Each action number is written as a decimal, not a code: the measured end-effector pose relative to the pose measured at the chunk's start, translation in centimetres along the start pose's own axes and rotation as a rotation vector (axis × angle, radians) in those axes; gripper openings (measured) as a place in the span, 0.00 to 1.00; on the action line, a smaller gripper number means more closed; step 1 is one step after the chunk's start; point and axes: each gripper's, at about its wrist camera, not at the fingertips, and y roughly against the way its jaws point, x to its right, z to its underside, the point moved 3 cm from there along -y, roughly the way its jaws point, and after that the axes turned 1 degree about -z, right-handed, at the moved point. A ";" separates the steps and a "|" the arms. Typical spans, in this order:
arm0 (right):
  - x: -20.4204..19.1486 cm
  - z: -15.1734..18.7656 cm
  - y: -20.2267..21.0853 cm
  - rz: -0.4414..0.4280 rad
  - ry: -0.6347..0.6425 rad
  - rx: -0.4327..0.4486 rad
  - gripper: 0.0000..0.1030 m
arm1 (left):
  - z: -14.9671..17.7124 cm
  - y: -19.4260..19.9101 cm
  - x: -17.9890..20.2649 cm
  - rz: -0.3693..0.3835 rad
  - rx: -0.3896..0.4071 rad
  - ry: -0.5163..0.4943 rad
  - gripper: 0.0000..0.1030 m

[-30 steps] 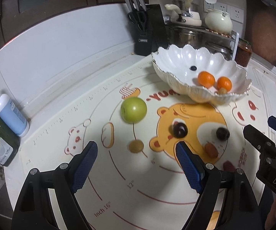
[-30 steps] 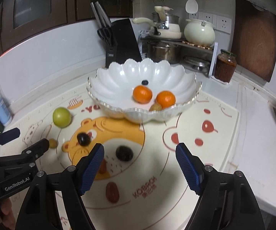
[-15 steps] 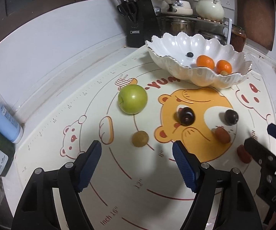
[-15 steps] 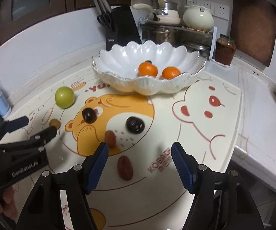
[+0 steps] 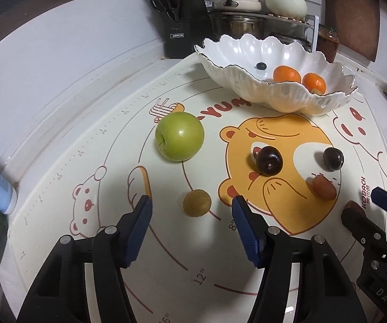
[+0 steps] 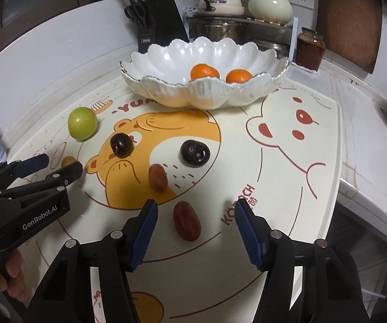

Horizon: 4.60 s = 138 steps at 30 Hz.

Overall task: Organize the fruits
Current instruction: 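Grasp the small brown round fruit with the left tool while the right tool grasps the red date, then lift both held fruits and carry them over the white bowl, then open both tools to drop the brown fruit and red date into the bowl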

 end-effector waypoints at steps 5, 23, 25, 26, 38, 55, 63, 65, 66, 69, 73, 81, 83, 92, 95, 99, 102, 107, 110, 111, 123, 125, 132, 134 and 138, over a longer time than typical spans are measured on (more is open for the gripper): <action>0.2 0.2 -0.7 0.003 -0.023 -0.022 0.53 | 0.1 -1.0 0.1 0.012 -0.021 -0.008 0.50; -0.3 0.5 -0.2 -0.033 -0.039 -0.003 0.22 | 0.3 -0.7 0.5 0.044 0.003 -0.003 0.23; -0.2 0.5 -0.2 -0.035 -0.042 -0.005 0.22 | 0.4 -0.6 0.5 0.050 0.001 -0.001 0.23; -0.2 0.6 -0.2 -0.038 -0.043 -0.007 0.22 | 0.4 -0.6 0.6 0.048 0.001 -0.004 0.23; 0.6 0.0 0.7 -0.049 -0.052 0.026 0.22 | 0.1 0.6 1.2 0.036 0.018 -0.001 0.23; 3.2 -2.0 1.7 -0.037 -0.062 0.081 0.22 | -1.2 2.6 2.4 0.029 0.041 0.018 0.23; 4.2 -3.6 2.4 -0.023 -0.043 0.135 0.22 | -2.7 2.9 3.2 0.031 0.055 0.037 0.23; 4.4 -4.2 2.6 -0.019 -0.034 0.147 0.22 | -3.1 2.8 3.4 0.033 0.057 0.040 0.23; 4.5 -4.5 2.7 -0.017 -0.029 0.155 0.22 | -3.3 2.8 3.5 0.032 0.058 0.041 0.23; 4.8 -5.2 2.8 -0.013 -0.017 0.173 0.22 | -4.1 2.7 3.9 0.032 0.061 0.040 0.23; 5.5 -6.3 2.8 -0.011 -0.012 0.190 0.22 | -5.1 2.6 4.5 0.035 0.065 0.040 0.23; 7.3 -8.9 2.5 -0.016 -0.017 0.210 0.22 | -7.8 2.3 5.9 0.044 0.083 0.037 0.23; 7.7 -9.6 2.4 -0.014 -0.016 0.218 0.22 | -8.5 2.3 6.3 0.046 0.090 0.037 0.23; 9.5 -13.3 2.0 -0.013 -0.010 0.251 0.22 | -12.1 1.8 7.6 0.059 0.121 0.041 0.23; 10.1 -14.5 1.6 -0.003 -0.007 0.259 0.22 | -13.1 1.5 7.9 0.061 0.127 0.043 0.23; 10.7 -16.0 1.0 0.007 0.001 0.264 0.22 | -14.3 0.9 8.1 0.064 0.132 0.054 0.23; 10.9 -16.8 0.4 0.016 0.018 0.266 0.22 | -14.9 0.4 8.1 0.062 0.131 0.061 0.23; 11.0 -18.1 -0.8 0.026 0.038 0.262 0.22 | -15.6 -0.7 7.9 0.055 0.120 0.079 0.23; 10.9 -18.6 -1.5 0.027 0.047 0.260 0.22 | -16.0 -1.6 7.7 0.051 0.109 0.091 0.23; 10.9 -18.8 -1.8 0.029 0.049 0.259 0.22 | -16.1 -1.8 7.7 0.051 0.106 0.094 0.23; 11.1 -20.2 -4.5 0.016 0.042 0.223 0.22 | -17.3 -4.1 7.7 0.043 0.087 0.099 0.23; 11.1 -20.3 -4.9 0.014 0.043 0.216 0.22 | -17.5 -4.5 7.6 0.042 0.082 0.100 0.23; 11.0 -20.9 -6.2 0.000 0.040 0.192 0.22 | -17.7 -5.4 7.5 0.042 0.066 0.103 0.23; 11.0 -21.0 -6.5 -0.004 0.040 0.185 0.22 | -17.7 -5.6 7.5 0.043 0.063 0.103 0.23; 10.9 -20.9 -6.8 -0.012 0.045 0.174 0.22 | -17.8 -5.7 7.6 0.040 0.063 0.103 0.24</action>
